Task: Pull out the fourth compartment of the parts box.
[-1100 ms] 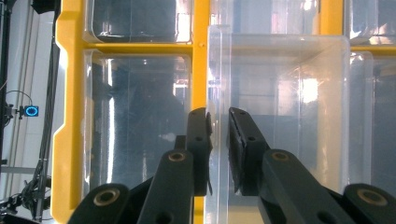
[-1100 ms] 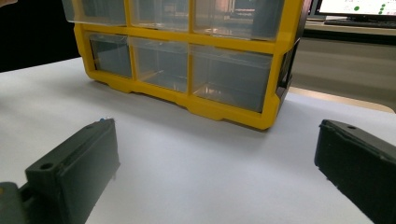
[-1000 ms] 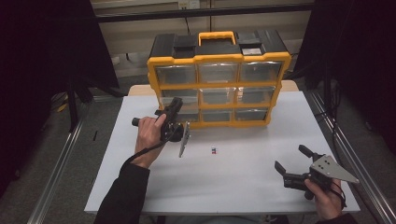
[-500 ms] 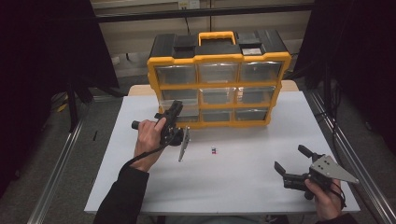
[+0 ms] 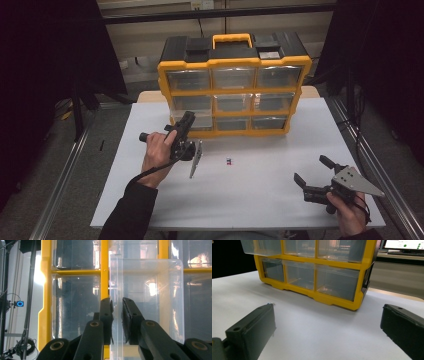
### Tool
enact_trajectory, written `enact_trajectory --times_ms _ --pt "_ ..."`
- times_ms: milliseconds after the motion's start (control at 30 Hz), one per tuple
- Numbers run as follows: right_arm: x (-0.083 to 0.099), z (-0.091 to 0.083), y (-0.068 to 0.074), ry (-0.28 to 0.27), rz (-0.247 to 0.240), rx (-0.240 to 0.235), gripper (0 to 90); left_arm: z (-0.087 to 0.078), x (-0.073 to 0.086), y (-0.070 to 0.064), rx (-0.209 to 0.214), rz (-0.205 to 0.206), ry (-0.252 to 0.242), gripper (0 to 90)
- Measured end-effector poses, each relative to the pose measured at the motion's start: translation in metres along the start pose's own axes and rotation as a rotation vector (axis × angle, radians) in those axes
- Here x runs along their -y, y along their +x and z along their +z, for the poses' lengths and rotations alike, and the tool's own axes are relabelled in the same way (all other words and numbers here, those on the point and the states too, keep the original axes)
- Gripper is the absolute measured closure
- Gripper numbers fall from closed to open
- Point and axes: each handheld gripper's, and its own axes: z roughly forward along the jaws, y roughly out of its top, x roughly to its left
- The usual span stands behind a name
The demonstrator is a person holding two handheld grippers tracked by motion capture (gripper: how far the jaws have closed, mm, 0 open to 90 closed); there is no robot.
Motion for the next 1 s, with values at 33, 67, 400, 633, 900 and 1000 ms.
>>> enact_trajectory --times_ms 33,67,400,633,900,1000 --pt "0.0 0.0 0.0 0.002 -0.001 -0.001 0.0 -0.001 -0.001 0.0 0.001 0.004 0.005 79.8" --pt "0.0 0.0 0.0 0.002 -0.001 -0.001 0.0 -0.002 -0.001 0.001 0.0 0.005 0.005 79.8" --pt "0.0 0.0 0.0 0.006 -0.004 -0.002 0.0 -0.01 -0.003 0.001 0.003 0.026 0.015 79.8" --pt "0.0 0.0 0.0 0.005 -0.004 -0.007 0.0 -0.012 -0.004 0.001 -0.006 0.023 -0.002 79.9" --pt "0.0 0.0 0.0 0.008 -0.005 -0.003 0.0 -0.015 -0.005 0.003 0.003 0.025 0.002 80.0" --pt "0.0 -0.001 0.0 0.005 -0.005 -0.006 0.0 -0.018 -0.006 0.002 0.003 0.018 -0.015 80.0"
